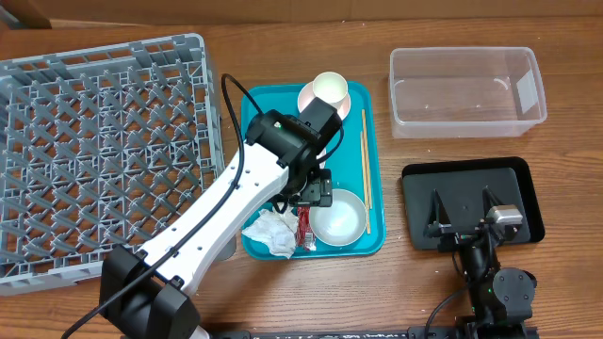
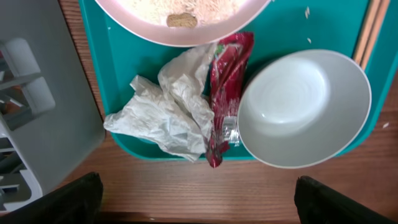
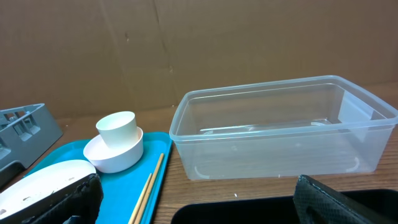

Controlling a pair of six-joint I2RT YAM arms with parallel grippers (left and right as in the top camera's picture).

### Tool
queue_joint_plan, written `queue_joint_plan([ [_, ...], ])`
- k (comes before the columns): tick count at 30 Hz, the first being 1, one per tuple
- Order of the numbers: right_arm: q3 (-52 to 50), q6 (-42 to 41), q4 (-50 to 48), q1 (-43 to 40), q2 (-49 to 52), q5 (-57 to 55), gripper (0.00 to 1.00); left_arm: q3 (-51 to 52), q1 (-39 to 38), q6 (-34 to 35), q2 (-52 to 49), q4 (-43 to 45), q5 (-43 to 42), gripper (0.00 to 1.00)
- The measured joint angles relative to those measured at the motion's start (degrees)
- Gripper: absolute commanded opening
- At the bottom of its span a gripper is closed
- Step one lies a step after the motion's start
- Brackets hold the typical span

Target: Sort waste into correct bins and load items into the dishwasher

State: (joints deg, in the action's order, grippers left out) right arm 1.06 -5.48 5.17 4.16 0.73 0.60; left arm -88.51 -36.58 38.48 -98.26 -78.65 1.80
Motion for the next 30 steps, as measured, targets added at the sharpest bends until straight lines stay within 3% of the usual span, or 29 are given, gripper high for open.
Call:
queue_joint_plan([
  [14, 0.0, -0.02, -0.02, 0.0, 0.0, -0.02, 1.0, -0.15, 8.35, -4.0, -0.26, 7.34, -4.79, 0.99],
  [16, 0.0, 0.0, 0.02, 0.0, 0.0, -0.02, 1.0, -0.17, 8.87, -4.13, -0.28, 6.78, -4.83, 0.68],
  [17, 0.0, 0.02, 0.0, 0.0, 0.0, -0.02, 1.0, -0.2, 8.92, -4.33, -0.28, 6.38, -4.85, 0.63],
  [19, 0.0, 0.0, 0.0, 0.0, 0.0, 0.0, 1.0, -0.24, 8.81, -4.59, -0.28, 5.62, -5.09, 0.65],
  [21, 0.0, 0.0, 0.0, 0.0, 0.0, -0.02, 1.0, -0.24, 8.55, -4.57, -0.28, 4.87, -5.25, 0.77],
  [30, 0.0, 0.0, 0.0, 0.0, 0.0, 0.0, 1.0, -0.26, 8.07, -4.83, -0.28, 1.68, -7.76, 0.65],
])
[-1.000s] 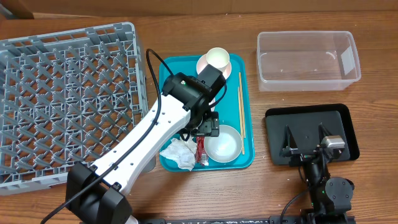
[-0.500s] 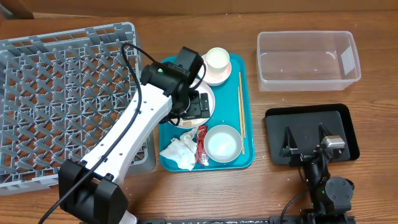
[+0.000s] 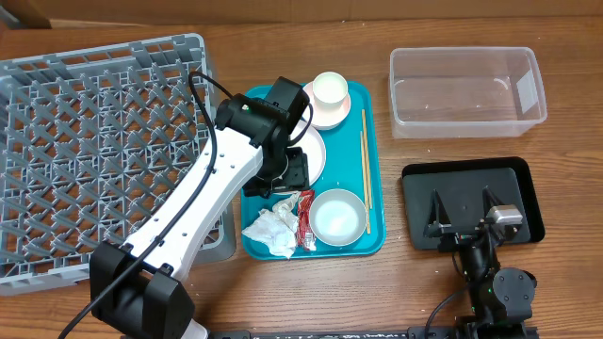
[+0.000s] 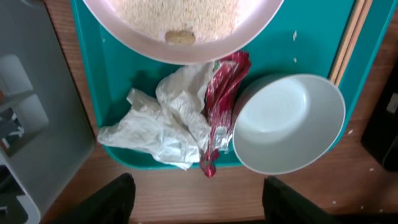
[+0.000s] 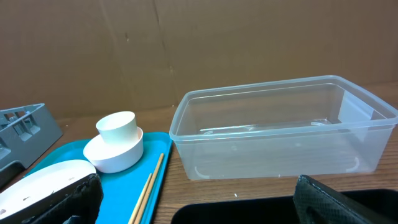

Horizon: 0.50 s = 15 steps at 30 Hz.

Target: Sort waste into correct bins and load items into the dishwasher

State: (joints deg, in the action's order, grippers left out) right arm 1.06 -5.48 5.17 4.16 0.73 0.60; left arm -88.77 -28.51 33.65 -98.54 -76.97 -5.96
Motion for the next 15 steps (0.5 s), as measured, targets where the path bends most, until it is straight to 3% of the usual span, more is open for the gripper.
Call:
queue_joint_plan([
  [5, 0.0, -0.02, 0.02, 0.0, 0.0, 0.02, 1.0, -0.04, -0.39, -0.17, 0.0, -1.95, 0.09, 0.62],
  [9, 0.0, 0.02, 0.02, 0.0, 0.0, -0.02, 1.0, -0.04, -0.76, 1.64, 0.0, -1.16, 5.33, 0.64],
  [15, 0.0, 0.0, 0.02, 0.0, 0.0, -0.02, 1.0, 0.07, -0.74, 3.06, 0.0, 10.97, 12.22, 0.67],
])
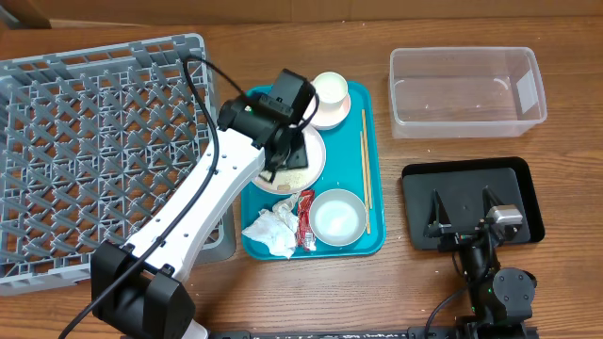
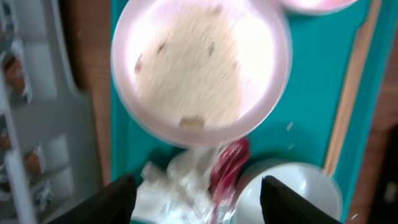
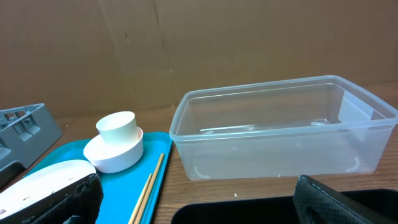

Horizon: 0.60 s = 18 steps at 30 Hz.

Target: Sort waste into correct bins and load items into the dishwasher

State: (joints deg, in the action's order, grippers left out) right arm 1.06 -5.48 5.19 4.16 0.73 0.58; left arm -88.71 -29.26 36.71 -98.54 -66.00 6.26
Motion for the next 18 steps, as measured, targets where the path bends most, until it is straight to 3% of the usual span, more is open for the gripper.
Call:
queue_joint_plan([
  [8, 0.0, 0.0, -0.04, 0.0, 0.0, 0.02, 1.0, 0.07, -2.62, -9.09, 0.0, 12.5, -1.66, 0.63],
  [18, 0.0, 0.0, 0.0, 0.0, 0.0, 0.02, 1.0, 0.09, -6.34, -9.86, -3.13, 11.43, 2.19, 0.69],
])
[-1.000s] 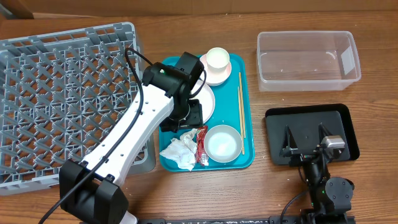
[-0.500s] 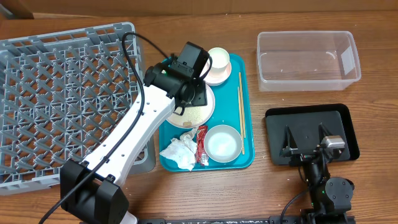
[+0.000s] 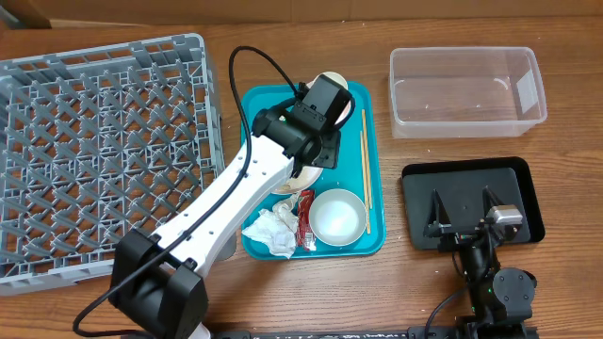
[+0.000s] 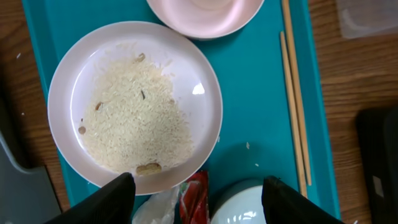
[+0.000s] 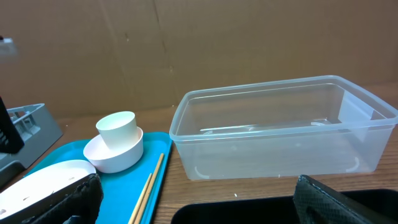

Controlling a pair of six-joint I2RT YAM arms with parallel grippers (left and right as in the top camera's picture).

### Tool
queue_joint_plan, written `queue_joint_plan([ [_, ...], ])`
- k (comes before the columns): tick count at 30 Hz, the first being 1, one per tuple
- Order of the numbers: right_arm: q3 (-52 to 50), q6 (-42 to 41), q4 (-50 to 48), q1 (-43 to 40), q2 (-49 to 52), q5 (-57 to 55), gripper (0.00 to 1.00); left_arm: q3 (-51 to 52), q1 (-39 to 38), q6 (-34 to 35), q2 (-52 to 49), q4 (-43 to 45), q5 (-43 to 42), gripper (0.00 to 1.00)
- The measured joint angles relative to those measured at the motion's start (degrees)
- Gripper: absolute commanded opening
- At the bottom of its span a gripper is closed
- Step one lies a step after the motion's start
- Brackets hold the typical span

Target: Sort waste into correct bins and load items into the dishwasher

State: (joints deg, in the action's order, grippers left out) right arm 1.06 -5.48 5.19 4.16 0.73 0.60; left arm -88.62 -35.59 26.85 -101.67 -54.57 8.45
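A teal tray (image 3: 353, 141) holds a pink plate of rice (image 4: 134, 106), a white bowl (image 3: 337, 217), a crumpled napkin (image 3: 271, 233), a red wrapper (image 3: 304, 222), chopsticks (image 3: 366, 169) and a cup in a small pink bowl (image 5: 117, 129). My left gripper (image 3: 316, 151) hangs open and empty high over the plate, its fingers (image 4: 115, 199) framing the wrapper (image 4: 196, 199). My right gripper (image 3: 462, 213) rests open over the black bin (image 3: 513, 188), holding nothing.
A grey dish rack (image 3: 94, 141) fills the left side, close against the tray. A clear plastic bin (image 3: 466, 89) stands at the back right, behind the black bin. The left arm crosses the tray's left half and hides most of the plate from overhead.
My left gripper has shifted right over the tray, from its back left part to near the middle, and its wrist has turned. It stays open and empty. The right arm is still.
My left gripper first hung open low over the napkin, wrapper and bowl at the tray's front. Then it stood higher and farther back, then over the rice plate near the rack. Now it is right of that. Nothing was picked up.
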Motion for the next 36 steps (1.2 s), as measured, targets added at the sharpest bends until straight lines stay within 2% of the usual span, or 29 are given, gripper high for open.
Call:
queue_joint_plan([
  [3, 0.0, 0.0, -0.02, 0.0, 0.0, -0.02, 1.0, 0.02, 0.0, 0.17, -0.04, -0.07, -0.09, 0.71],
  [6, 0.0, 0.0, -0.02, 0.0, 0.0, 0.0, 1.0, 0.02, 0.0, 0.17, -0.04, -0.09, -0.85, 0.66],
  [9, 0.0, 0.0, 0.0, 0.0, 0.0, -0.02, 1.0, 0.02, -0.02, 0.22, -0.04, -1.6, -1.44, 0.65],
  [13, 0.0, 0.02, 0.0, 0.0, 0.0, 0.0, 1.0, 0.13, -0.02, 2.82, -0.04, -11.52, -1.95, 0.61],
  [14, 0.0, 0.02, -0.02, 0.0, 0.0, 0.0, 1.0, 0.15, 0.0, 3.93, -0.04, -15.13, -2.08, 0.61],
  [19, 0.0, 0.0, -0.02, 0.0, 0.0, 0.0, 1.0, 0.15, -0.02, 5.38, -0.04, -21.53, -2.25, 0.65],
  [33, 0.0, -0.02, -0.02, -0.02, 0.0, 0.0, 1.0, 6.47, -0.94, 6.08, -0.04, -18.49, -6.19, 0.67],
  [34, 0.0, 0.0, 0.02, 0.0, 0.0, 0.0, 1.0, 6.51, -0.94, 6.08, -0.04, -18.47, -6.34, 0.64],
  [35, 0.0, 0.0, 0.0, 0.0, 0.0, -0.02, 1.0, 6.51, -0.94, 6.08, -0.04, -18.47, -6.47, 0.23],
  [36, 0.0, 0.0, -0.04, 0.0, 0.0, 0.0, 1.0, 6.51, -0.94, 6.14, -0.04, -18.08, -6.6, 0.15],
])
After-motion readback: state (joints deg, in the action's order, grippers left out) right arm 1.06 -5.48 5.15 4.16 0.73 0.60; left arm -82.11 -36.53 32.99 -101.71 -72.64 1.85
